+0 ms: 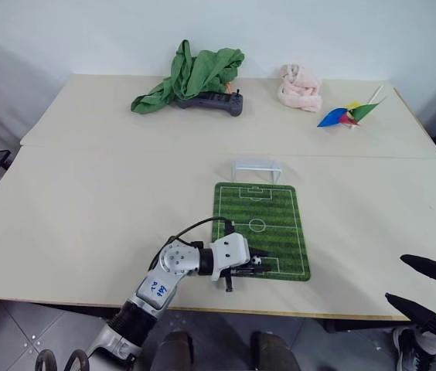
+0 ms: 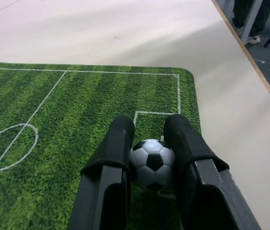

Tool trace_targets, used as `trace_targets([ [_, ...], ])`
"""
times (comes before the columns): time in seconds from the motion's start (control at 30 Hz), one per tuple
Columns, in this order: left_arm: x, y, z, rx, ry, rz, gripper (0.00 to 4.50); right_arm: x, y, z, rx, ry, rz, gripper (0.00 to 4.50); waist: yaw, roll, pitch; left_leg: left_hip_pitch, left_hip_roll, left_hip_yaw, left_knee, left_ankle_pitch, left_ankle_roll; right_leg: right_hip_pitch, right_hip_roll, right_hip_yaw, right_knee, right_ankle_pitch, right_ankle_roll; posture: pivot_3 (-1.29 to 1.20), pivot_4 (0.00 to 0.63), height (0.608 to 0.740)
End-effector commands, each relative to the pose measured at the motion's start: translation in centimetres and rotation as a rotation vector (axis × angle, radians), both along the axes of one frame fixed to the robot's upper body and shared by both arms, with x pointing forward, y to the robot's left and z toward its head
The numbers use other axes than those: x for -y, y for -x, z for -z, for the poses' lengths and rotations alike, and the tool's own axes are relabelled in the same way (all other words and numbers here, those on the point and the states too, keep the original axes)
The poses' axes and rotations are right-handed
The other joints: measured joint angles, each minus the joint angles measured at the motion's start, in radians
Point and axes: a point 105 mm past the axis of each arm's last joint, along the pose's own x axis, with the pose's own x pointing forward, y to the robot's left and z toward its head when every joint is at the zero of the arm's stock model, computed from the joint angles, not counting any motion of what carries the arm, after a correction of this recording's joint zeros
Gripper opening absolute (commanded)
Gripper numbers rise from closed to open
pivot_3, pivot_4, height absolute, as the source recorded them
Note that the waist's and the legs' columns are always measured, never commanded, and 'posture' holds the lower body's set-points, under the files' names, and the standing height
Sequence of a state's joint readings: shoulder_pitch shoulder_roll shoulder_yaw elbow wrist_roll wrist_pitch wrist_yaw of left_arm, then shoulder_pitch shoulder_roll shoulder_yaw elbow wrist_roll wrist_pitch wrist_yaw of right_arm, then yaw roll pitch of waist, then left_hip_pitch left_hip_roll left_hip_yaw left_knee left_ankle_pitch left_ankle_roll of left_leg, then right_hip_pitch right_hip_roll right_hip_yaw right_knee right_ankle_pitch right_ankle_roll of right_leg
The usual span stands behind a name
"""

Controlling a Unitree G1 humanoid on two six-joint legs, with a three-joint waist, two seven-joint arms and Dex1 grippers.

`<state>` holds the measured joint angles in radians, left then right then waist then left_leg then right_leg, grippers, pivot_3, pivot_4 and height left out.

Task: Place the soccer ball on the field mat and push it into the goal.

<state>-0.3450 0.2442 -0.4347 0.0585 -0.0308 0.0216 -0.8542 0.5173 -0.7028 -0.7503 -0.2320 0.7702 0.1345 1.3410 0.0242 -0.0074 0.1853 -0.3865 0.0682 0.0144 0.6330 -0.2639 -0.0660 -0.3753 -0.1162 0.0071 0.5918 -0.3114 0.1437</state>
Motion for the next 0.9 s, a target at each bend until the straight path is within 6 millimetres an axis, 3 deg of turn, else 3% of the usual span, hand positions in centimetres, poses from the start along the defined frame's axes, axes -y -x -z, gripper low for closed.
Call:
trace_targets([
  [0.03,0.3,0.6,1.0,-0.016,-0.026,0.026,1.58,0.2,0.0,-0.6,0.023,0.015,0.009,4.50,0.000,0.000,0.000,0.000,0.000,0.000,0.000,0.000,0.000,0.000,0.000,0.000,0.000,0.000,0.000,0.00,0.150,0.740],
  [0.37,0.4,0.0,0.9,-0.003,-0.029,0.008,4.47,0.4,-0.4,-0.6,0.020,0.027,0.031,4.50,0.001,0.004,-0.002,0.000,0.000,0.000,0.001,0.000,0.000,0.001,0.000,0.000,0.000,0.000,0.000,0.00,0.150,0.740],
  [0.57,0.4,-0.1,0.2,0.023,-0.009,0.016,4.49,0.4,-0.7,-0.6,0.018,0.031,0.033,4.50,0.001,0.004,-0.002,0.000,0.000,0.000,0.002,0.001,0.001,0.001,0.000,0.000,0.000,0.000,0.000,0.00,0.150,0.740],
  [0.7,0.1,-0.5,-2.7,0.093,0.087,0.014,4.49,0.5,-0.9,-0.6,0.020,0.035,0.037,4.50,0.001,0.003,-0.002,0.000,0.000,0.000,0.002,0.001,0.001,0.001,0.000,0.000,0.000,0.000,0.000,0.00,0.150,0.740],
  [0.8,-0.8,-0.7,-4.4,0.128,0.141,0.013,3.90,0.6,-1.0,-0.6,0.020,0.036,0.038,4.50,0.000,0.003,-0.002,0.000,0.000,0.000,0.001,0.001,0.001,0.000,0.000,0.000,0.000,0.000,0.000,0.00,0.150,0.740],
  [0.9,-1.9,-0.5,-5.5,0.156,0.157,0.031,2.96,0.7,-1.1,-0.6,0.022,0.035,0.039,4.50,-0.001,0.003,-0.002,0.000,0.000,0.000,0.001,0.001,0.001,0.000,0.000,0.000,0.000,0.000,0.000,0.00,0.150,0.740],
])
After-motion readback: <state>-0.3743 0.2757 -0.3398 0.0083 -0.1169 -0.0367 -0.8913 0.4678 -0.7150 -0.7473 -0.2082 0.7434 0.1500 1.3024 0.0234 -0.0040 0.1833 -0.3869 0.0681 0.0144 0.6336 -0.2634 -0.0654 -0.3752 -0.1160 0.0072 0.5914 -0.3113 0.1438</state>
